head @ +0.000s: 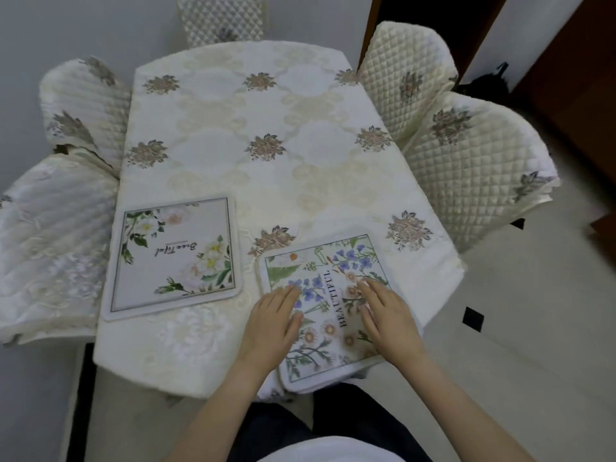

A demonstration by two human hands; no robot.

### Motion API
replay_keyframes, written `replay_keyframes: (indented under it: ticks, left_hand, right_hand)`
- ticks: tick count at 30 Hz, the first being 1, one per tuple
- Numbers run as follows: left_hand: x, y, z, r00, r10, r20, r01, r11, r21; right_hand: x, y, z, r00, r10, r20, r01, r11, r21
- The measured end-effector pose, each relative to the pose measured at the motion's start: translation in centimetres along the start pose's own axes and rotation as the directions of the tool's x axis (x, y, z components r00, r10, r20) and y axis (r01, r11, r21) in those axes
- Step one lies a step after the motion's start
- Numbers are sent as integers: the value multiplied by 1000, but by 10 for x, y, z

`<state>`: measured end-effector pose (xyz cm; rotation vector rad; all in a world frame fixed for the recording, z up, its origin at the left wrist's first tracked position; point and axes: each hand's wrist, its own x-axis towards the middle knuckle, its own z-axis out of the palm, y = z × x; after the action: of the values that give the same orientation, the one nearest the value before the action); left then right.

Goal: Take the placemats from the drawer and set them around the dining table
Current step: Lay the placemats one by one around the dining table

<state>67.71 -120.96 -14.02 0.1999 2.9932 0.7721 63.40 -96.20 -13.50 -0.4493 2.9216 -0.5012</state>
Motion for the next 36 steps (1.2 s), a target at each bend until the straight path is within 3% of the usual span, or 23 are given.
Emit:
replay_keyframes:
  ticks: [8,13,16,26,36]
  left_hand:
    - [-14,34,16,992,-122,-25,121,992,-14]
    - [-24,30,20,990,-139,8,139,990,-4]
    - [-29,26,27,974,-224,19,224,975,-2]
    - [-25,41,40,818,-570,74,574,805,-151]
    - [-5,53,46,692,-719,71,708,655,-264]
  right_hand:
    - [-15,25,-13,998,-54,14,54,998,22]
    - [-23,28,-9,1000,0,25,1,1000,-4]
    - [-26,33,-8,999,32,37,-32,999,5]
    - [11,56,-18,968,122,220,-128,992,12]
    - [20,59,-6,959,33,282,-31,999,-14]
